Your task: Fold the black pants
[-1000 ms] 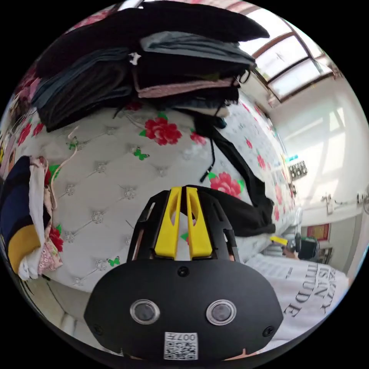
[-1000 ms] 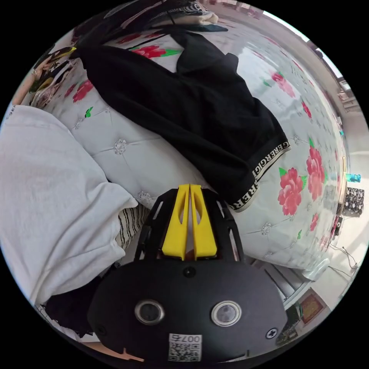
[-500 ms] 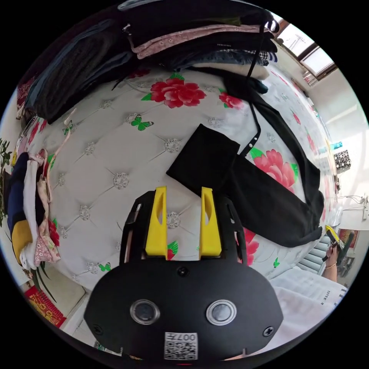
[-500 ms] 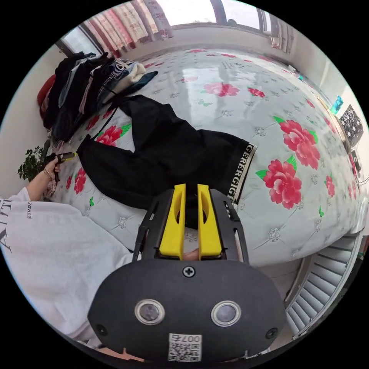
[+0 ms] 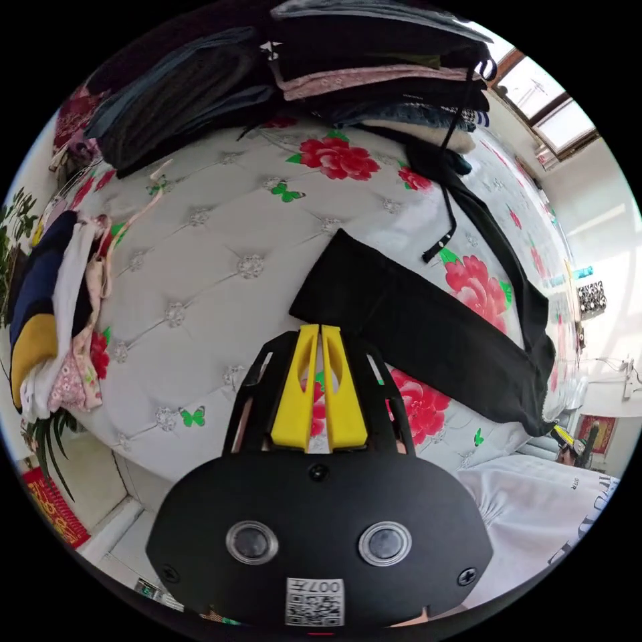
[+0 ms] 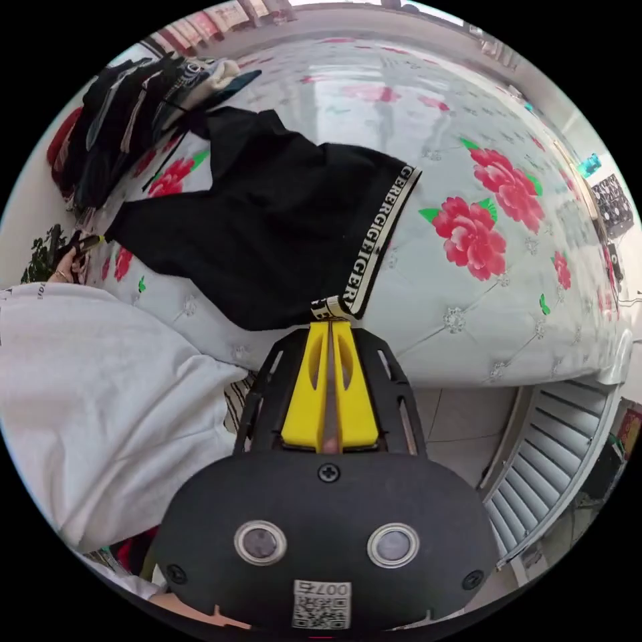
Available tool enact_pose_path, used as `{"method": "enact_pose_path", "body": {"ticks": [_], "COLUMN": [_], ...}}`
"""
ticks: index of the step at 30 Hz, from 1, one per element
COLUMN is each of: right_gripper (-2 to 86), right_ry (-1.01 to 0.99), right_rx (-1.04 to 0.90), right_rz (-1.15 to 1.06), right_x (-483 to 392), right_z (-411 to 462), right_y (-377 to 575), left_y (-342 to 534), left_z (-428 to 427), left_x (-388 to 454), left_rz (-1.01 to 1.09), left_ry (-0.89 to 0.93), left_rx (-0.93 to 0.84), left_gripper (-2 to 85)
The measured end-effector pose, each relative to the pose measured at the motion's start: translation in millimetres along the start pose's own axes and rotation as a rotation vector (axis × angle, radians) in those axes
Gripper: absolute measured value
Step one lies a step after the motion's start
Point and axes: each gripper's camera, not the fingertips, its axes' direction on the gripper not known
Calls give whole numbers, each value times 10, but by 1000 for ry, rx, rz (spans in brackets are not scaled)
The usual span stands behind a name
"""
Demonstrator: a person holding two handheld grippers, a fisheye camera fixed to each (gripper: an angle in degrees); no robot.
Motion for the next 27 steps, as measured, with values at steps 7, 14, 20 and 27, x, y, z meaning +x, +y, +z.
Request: {"method": "enact_pose_path", "body": {"ticks": [7, 14, 20, 27], "right_gripper": [15, 19, 27, 16], "right_ry": [-82, 40, -138, -98], "right_rx": [48, 139, 220, -46], "right_rz": [-114, -113, -1, -79], "right_x": [-281, -265, -164, -435], "right_z": [93, -333, -238, 463], "right_y": [-597, -453, -874, -880], "left_y": [-93, -434, -417, -343], "left_z": [-144, 46, 486, 497], "left_x": [143, -33, 523, 473], "left_rz": [100, 29, 310, 245], "left_ry": [-55, -101, -107, -119], "left_rx": [84, 12, -90, -132], "left_gripper": [-1, 6, 99, 24]}}
